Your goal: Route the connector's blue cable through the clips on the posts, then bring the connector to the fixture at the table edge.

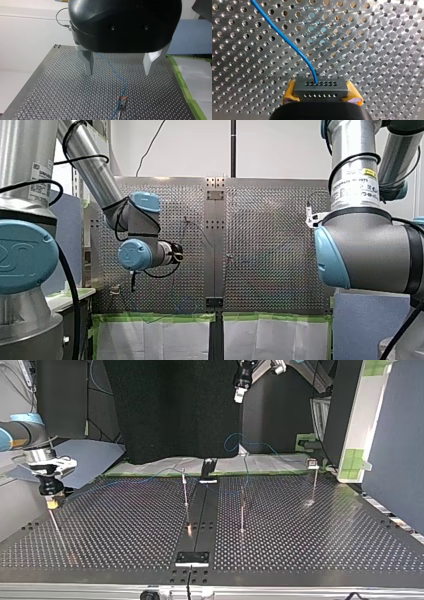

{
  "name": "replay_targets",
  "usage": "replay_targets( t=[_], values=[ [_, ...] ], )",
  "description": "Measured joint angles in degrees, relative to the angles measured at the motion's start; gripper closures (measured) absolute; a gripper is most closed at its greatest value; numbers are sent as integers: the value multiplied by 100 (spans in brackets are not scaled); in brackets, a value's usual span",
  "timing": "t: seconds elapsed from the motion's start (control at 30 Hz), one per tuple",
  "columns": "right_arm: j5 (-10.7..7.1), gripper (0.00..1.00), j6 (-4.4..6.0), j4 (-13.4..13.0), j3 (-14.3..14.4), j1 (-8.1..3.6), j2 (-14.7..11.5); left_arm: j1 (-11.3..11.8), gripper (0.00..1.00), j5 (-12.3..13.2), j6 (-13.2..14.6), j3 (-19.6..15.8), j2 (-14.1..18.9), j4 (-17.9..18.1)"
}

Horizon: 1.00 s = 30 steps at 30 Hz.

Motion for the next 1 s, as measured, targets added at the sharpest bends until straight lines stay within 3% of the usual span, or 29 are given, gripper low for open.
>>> replay_targets(
  t=[0.1, 0.13, 0.17, 0.23, 0.27, 0.33, 0.37, 0.43, 0.57, 0.63, 0.83, 1.0],
  values=[
    [70, 100, 0, -18, 0, -2, 4, 0, 0, 0, 0, 0, -2, 0],
    [93, 87, 0, -27, 0, -4, 6, 0, 0, 0, 0, 0, -2, 0],
    [115, 87, 0, -36, 1, -3, 7, 0, 0, 0, 0, 0, -2, 0],
    [137, 58, 0, -42, 1, -3, 8, 0, 0, -4, 0, 2, -3, 0],
    [148, 58, 0, -46, 1, -3, 9, 0, 0, -5, 0, 2, -4, 0],
    [160, 44, -1, -54, 1, -3, 12, 0, 0, -7, 0, 1, -2, 0],
    [165, 44, -3, -55, 0, -3, 13, 0, 0, -8, 0, 1, -2, 0],
    [171, 34, -3, -57, 0, -1, 14, 0, 0, -8, 0, 1, -4, 1],
    [173, 31, -1, -57, 0, 3, 15, 0, 0, -8, 0, 0, -5, 1],
    [174, 22, -2, -57, 0, 6, 15, 0, 0, -9, 0, 0, -5, 0],
    [167, 4, -1, -59, -7, 24, 11, 0, 0, -9, -7, 0, -6, 1],
    [166, 2, 0, -47, 0, 43, 18, 0, 0, -9, -10, 0, -5, 1]
  ],
)
